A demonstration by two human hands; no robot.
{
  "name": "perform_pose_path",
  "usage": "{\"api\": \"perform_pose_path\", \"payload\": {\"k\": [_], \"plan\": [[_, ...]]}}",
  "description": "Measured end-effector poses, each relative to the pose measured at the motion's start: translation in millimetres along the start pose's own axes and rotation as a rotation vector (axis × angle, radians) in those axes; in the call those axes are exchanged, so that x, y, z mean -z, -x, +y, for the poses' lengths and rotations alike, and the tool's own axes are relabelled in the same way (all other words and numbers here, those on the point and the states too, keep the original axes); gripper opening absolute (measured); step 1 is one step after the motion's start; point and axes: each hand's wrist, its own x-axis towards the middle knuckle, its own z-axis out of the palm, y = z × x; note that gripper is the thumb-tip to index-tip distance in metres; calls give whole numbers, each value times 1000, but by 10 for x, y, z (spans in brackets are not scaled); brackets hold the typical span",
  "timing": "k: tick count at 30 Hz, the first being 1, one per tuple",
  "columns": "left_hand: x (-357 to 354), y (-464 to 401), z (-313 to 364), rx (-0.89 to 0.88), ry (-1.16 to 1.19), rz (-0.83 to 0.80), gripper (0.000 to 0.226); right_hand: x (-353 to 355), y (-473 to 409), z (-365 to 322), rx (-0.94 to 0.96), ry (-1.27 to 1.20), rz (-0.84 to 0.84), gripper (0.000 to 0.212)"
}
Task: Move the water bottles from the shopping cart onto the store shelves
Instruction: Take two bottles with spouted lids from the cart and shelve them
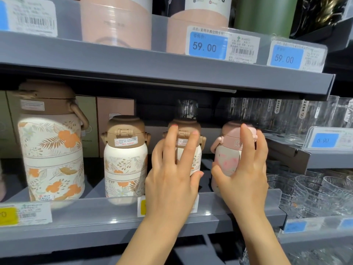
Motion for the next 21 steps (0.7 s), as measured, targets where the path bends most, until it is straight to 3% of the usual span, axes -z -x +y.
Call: {"api": "perform_pose_path", "payload": {"k": [12,17,21], "plan": [[-36,27,27,10,-85,28,91,60,-11,48,26,-52,-34,95],[-30,71,-39,-64,-117,42,57,50,41,74,56,-69,32,99],[73,208,-127,-152,-77,32,47,60,94,107,101,-119,114,94]]}}
